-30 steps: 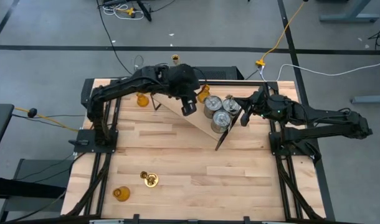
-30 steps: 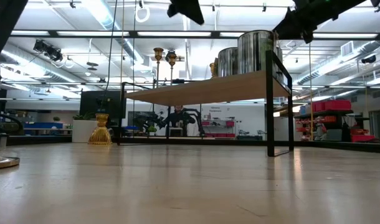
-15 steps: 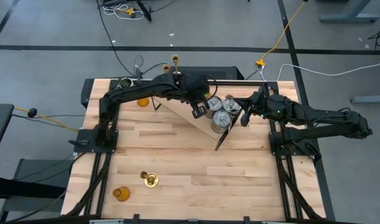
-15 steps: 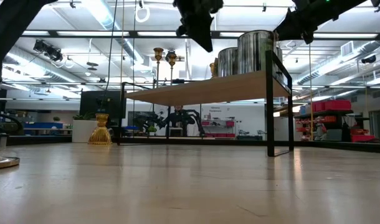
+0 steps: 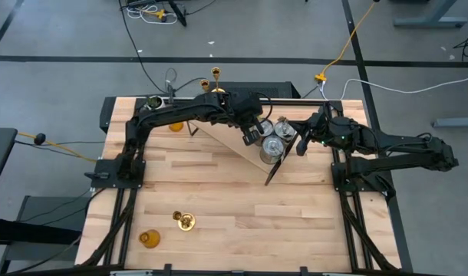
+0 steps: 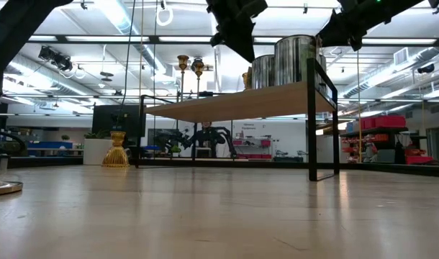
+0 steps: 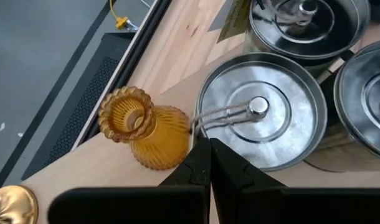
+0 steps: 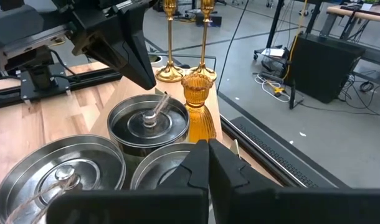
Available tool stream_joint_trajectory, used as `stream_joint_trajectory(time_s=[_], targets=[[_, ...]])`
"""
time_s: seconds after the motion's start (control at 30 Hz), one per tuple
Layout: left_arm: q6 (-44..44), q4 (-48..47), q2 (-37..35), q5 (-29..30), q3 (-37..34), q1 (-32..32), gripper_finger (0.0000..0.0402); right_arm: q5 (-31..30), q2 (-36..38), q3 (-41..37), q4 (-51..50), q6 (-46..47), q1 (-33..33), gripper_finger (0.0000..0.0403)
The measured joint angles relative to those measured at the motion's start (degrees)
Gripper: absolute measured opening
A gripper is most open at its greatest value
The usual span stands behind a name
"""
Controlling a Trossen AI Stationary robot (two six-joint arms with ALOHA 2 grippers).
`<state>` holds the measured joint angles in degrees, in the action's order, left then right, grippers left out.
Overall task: Pick & Place candle stick holders
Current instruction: Adjust the scented candles on the shelf
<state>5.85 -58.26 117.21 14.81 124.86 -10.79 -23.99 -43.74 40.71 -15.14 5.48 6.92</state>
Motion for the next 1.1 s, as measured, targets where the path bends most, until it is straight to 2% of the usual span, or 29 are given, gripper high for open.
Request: stream_joint_trajectory(time_s=[0.27,0.57,0.87,1.1], targets=[[0.02,1.06,0.00,-3.23,0.00,0.00,0.0003,0.01,-0.01,0.00,0.01,-0.01,0.00,0.0003],[1.09,1.55,0.00,-3.93,0.00,-0.09,0.0005,0.92,-0.01,0.00,0.02,-0.17,0.00,0.0003],[1.29,0.57,-0.65,2.24,0.00,-0.24,0.0004,1.09,-0.01,0.00,0.02,-0.17,0.00,0.0003],[4.09,-3.53,-0.66,2.36,0.00,-1.44,0.0004,1.07,-0.01,0.00,0.00,-0.22,0.00,0.0003]])
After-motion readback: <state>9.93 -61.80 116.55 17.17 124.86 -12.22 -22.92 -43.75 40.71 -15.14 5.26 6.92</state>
